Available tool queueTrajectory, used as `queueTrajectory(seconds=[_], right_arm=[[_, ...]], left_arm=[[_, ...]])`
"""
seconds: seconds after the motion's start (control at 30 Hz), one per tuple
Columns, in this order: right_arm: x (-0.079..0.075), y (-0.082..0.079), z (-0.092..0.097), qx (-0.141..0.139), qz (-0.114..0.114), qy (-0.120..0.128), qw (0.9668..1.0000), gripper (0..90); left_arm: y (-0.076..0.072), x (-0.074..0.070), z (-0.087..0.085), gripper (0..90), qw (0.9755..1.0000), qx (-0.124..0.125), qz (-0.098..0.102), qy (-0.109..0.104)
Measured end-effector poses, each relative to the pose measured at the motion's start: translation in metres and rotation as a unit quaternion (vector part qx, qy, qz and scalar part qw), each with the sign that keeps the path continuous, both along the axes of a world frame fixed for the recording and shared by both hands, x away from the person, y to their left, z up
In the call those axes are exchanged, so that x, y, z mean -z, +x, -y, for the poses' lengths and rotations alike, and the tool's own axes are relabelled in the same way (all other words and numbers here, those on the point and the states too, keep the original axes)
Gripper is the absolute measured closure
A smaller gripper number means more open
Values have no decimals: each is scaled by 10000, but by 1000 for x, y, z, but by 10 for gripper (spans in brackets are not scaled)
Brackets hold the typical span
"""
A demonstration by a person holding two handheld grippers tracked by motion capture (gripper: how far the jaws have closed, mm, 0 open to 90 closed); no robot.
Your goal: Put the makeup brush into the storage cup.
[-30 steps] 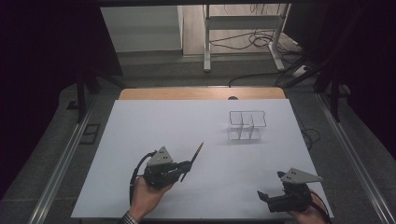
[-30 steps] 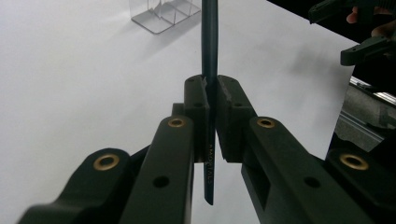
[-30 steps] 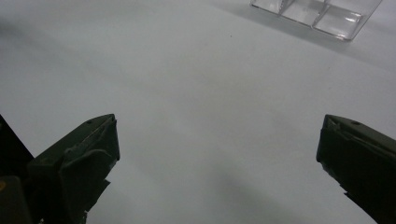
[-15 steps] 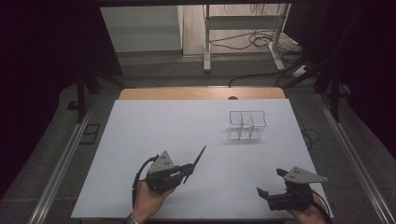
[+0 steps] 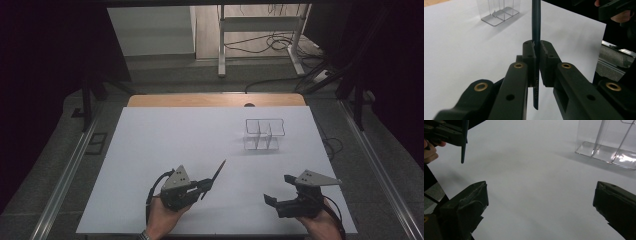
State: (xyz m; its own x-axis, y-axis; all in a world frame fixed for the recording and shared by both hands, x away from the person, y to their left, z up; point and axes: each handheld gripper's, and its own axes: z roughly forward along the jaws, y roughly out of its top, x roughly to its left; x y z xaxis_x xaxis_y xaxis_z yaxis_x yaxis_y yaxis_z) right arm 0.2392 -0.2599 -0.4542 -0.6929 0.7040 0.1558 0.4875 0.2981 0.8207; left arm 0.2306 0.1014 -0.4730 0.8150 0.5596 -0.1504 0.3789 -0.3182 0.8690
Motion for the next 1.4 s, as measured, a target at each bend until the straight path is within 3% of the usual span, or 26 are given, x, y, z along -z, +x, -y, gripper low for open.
queueTrajectory(seconds=[0.2,0.37,0.93,1.13,1.4], right_arm=[[-5,7,-10,-25,-205,202,9996,1],[-11,12,-21,-168,-258,176,9994,9],[-20,26,-54,-536,-344,267,9976,243],[-22,29,-63,-679,-407,397,9961,294],[-26,33,-83,-914,-369,389,9944,378]], left_arm=[[0,2,2,842,10000,20,3,-32],[0,3,4,842,10000,37,20,-49],[0,7,10,842,9999,73,-56,-54],[0,8,12,842,9999,81,-63,-60],[0,10,14,842,9999,100,-75,-66]])
